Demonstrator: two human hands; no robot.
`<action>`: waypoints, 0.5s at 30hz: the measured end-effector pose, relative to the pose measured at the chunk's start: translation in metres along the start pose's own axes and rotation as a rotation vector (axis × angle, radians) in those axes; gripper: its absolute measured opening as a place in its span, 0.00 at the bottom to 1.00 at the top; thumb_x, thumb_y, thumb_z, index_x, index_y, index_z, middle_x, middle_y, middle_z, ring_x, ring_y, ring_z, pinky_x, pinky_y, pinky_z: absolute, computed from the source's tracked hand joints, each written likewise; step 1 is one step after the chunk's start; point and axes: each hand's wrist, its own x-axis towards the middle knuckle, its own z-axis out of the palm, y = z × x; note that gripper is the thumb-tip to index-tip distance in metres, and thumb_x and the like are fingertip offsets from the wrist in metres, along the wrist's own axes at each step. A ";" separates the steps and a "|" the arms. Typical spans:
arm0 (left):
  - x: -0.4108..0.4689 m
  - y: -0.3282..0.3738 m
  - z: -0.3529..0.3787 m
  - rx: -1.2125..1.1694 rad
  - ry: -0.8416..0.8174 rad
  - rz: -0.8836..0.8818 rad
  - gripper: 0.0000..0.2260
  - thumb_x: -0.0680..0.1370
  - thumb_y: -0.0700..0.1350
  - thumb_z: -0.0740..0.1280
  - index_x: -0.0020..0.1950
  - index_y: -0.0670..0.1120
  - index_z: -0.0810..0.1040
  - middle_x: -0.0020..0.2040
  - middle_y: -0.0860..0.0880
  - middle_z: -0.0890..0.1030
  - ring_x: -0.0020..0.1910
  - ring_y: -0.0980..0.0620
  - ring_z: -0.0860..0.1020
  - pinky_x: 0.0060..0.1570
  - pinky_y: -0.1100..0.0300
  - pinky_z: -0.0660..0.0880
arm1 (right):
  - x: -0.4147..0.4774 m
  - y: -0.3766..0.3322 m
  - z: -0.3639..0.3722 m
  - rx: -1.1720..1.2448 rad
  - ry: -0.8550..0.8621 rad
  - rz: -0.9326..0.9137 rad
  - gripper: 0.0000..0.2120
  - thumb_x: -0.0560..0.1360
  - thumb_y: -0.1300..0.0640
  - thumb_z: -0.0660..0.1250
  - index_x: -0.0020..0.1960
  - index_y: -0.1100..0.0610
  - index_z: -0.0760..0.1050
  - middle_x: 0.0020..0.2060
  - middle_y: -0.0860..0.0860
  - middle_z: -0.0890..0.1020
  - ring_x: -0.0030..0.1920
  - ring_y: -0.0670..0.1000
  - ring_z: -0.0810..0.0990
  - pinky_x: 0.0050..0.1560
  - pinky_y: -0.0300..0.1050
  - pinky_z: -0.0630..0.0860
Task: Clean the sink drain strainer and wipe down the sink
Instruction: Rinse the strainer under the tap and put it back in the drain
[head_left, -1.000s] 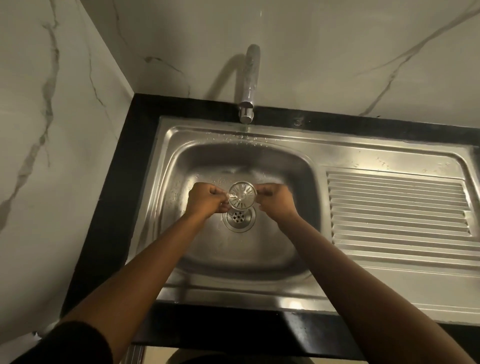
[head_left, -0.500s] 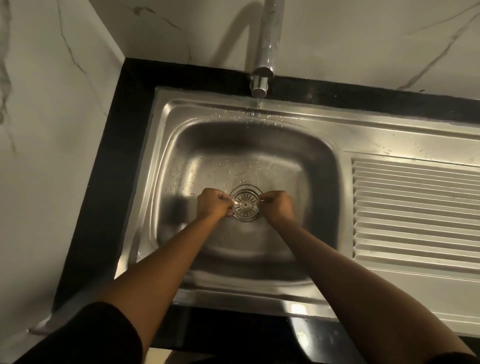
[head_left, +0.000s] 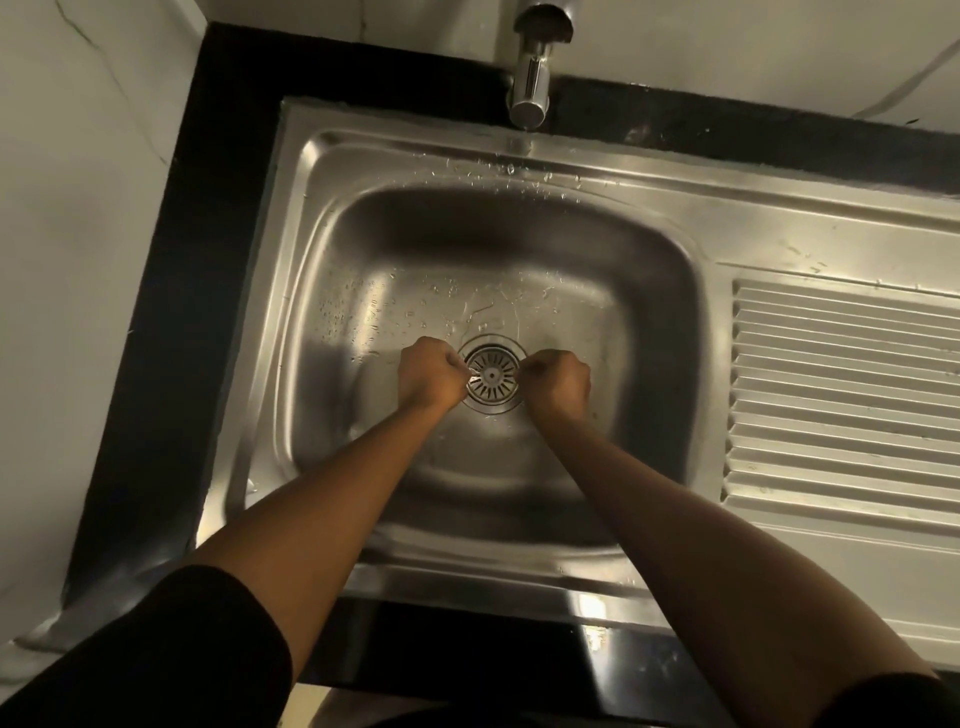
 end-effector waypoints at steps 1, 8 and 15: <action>0.000 0.002 0.000 0.009 0.006 0.002 0.05 0.72 0.37 0.78 0.37 0.46 0.87 0.34 0.46 0.87 0.35 0.46 0.87 0.40 0.48 0.87 | 0.001 0.000 0.001 -0.006 0.007 -0.004 0.09 0.79 0.62 0.71 0.55 0.56 0.88 0.51 0.54 0.88 0.44 0.47 0.79 0.49 0.35 0.71; -0.004 0.006 -0.003 0.012 0.022 -0.022 0.07 0.71 0.36 0.76 0.36 0.45 0.87 0.33 0.47 0.87 0.33 0.47 0.87 0.39 0.48 0.87 | -0.002 -0.007 0.002 -0.021 -0.026 -0.028 0.10 0.79 0.64 0.69 0.56 0.57 0.87 0.51 0.54 0.88 0.44 0.49 0.80 0.48 0.37 0.73; -0.028 0.021 -0.029 -0.046 0.025 0.115 0.06 0.73 0.41 0.74 0.39 0.50 0.88 0.37 0.53 0.88 0.38 0.51 0.87 0.47 0.49 0.86 | -0.020 -0.020 -0.022 0.055 -0.010 -0.074 0.11 0.74 0.65 0.67 0.46 0.54 0.87 0.38 0.47 0.85 0.40 0.43 0.82 0.35 0.30 0.71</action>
